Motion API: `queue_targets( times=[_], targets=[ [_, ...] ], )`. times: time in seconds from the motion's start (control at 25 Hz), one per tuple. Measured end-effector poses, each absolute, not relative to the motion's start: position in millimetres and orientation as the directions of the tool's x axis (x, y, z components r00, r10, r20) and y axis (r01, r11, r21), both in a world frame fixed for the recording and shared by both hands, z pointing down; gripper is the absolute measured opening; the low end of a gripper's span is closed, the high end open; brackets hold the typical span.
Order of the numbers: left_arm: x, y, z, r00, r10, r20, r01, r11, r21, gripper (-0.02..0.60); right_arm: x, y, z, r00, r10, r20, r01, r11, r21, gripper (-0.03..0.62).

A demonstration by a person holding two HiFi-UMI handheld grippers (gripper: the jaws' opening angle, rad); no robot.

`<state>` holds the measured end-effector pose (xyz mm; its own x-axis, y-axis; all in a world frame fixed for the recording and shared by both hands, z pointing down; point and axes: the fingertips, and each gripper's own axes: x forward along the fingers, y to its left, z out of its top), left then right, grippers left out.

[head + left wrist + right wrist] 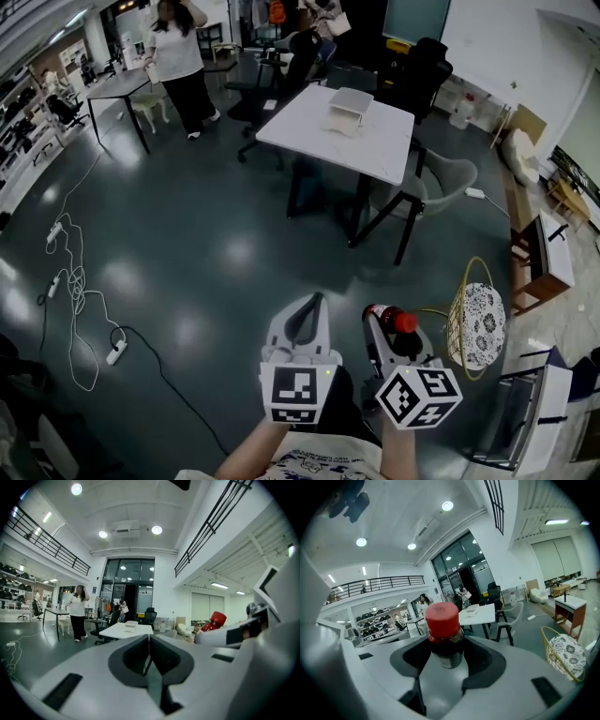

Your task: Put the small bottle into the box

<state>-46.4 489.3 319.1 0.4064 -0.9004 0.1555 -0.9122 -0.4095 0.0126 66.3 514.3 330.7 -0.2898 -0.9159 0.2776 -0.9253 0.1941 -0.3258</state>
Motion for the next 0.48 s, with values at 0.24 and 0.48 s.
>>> queue_targets(
  times=[0.24,0.48],
  targets=[
    [-42.2,434.6,317.7,0.38,-0.913,0.15,-0.923,-0.384,0.007,0.02,71.6,454.3,329.7,-0.32,-0.908,0.271,-0.917,0.226,-0.328,0.229],
    [-33.5,367.1,313.2,0.344,-0.927,0.152,-0.938,-0.348,0.002,0.02,80.4,381.1,321.9,-0.36,-0.896,0.261,-0.905,0.266,-0.332,0.229]
  ],
)
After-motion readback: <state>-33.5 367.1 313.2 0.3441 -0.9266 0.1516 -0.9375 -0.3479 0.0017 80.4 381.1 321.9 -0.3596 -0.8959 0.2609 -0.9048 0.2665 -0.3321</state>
